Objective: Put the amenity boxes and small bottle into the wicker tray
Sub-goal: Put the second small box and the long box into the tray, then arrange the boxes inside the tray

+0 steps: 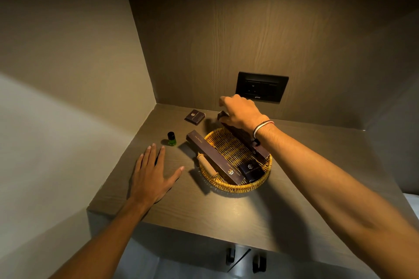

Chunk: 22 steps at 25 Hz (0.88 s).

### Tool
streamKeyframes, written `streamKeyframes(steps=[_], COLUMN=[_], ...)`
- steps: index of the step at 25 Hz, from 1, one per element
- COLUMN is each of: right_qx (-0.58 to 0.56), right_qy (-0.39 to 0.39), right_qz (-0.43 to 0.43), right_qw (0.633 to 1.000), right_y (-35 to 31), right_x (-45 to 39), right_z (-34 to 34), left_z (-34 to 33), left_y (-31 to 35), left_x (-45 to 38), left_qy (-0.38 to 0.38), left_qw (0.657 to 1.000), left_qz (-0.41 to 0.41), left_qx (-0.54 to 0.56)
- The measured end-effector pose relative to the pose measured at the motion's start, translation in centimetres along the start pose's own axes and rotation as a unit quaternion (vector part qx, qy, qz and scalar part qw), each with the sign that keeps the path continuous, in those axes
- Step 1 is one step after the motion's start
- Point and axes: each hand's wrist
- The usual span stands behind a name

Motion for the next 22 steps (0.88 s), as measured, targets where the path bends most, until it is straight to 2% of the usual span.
streamKeyframes(steps=[2,6,13,18,22], right_qx=[-0.02,-0.024,-0.036,-0.065,-0.147], right_qy=[0.007,-0.041,-0.124,-0.09,-0.075], right_qz=[0.045,0.079,0.043,0.001,-0.028], right_qw=[0.999,0.996,0.991,0.994,0.986], right_y=[-1.7,-5.2,-6.8,-7.2,-7.1], right_x=[-1.3,-4.6,-8.0,-7.7,-7.1], right_z=[-0.3,-1.8,-5.0,-6.1,-4.4], left_z=[0.0,0.0,-0.3,-0.2,-0.2], left_y=[-0.1,0.1,0.0,0.3,0.1], left_x=[0.0,0.2,0.2,0.1,0.1], left_qy=[0.003,0.012,0.025,0.02,0.016], left_qw=[1.0,1.0,1.0,1.0,1.0], left_qz=[-0.001,0.0,0.006,0.009,0.004], left_qx=[0.003,0.004,0.005,0.012,0.017])
Point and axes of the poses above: each hand's wrist, its own x-axis away from the middle knuckle, its own z-axis out of the back of the hand, y = z × x, and after that the axes turned 1 degree about -z, right-handed
